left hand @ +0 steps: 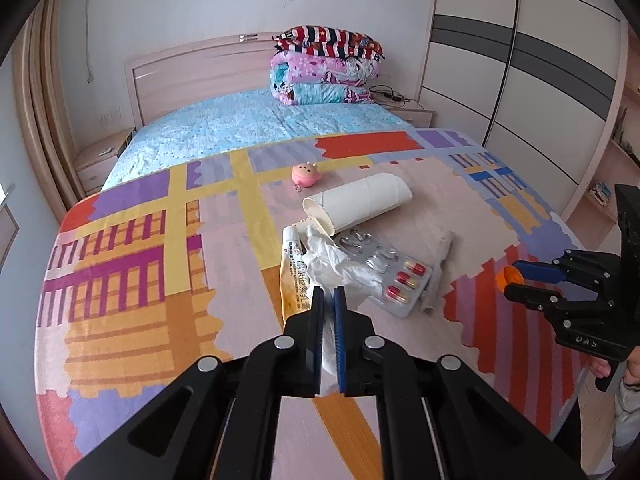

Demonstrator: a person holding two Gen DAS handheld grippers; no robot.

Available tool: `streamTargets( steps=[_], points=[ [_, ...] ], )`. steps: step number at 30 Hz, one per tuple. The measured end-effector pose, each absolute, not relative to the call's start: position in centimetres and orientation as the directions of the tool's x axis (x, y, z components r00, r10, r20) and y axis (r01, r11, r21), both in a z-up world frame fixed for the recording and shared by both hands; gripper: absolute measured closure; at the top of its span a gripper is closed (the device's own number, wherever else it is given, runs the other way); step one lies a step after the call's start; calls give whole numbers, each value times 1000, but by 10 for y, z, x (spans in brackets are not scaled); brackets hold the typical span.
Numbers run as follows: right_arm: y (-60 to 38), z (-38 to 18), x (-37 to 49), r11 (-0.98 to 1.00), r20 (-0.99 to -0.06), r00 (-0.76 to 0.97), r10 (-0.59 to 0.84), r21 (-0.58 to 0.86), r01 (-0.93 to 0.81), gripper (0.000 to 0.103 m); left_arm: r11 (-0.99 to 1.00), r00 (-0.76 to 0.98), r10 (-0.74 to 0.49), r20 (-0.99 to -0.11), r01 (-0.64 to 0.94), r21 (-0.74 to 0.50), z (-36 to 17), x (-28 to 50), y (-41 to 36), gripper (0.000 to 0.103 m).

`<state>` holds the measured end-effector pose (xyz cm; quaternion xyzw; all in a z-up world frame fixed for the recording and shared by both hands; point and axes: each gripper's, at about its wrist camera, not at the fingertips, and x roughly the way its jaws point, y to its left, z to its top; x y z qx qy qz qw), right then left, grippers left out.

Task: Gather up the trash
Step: 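Grasp the orange bottle cap with the right tool while the left tool grasps the white tissue, then carry the cap and tissue over the bin and open both tools to drop them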

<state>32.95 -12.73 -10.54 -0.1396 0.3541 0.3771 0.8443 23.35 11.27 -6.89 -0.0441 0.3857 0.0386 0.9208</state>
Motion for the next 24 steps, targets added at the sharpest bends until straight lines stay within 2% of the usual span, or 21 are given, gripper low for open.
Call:
streamTargets(
  steps=[24],
  points=[
    [-155,-57,238,610,-629,482,610,-15,-792,73,999,759,26,-650,-42,-9,-21,143,47,98]
  ],
)
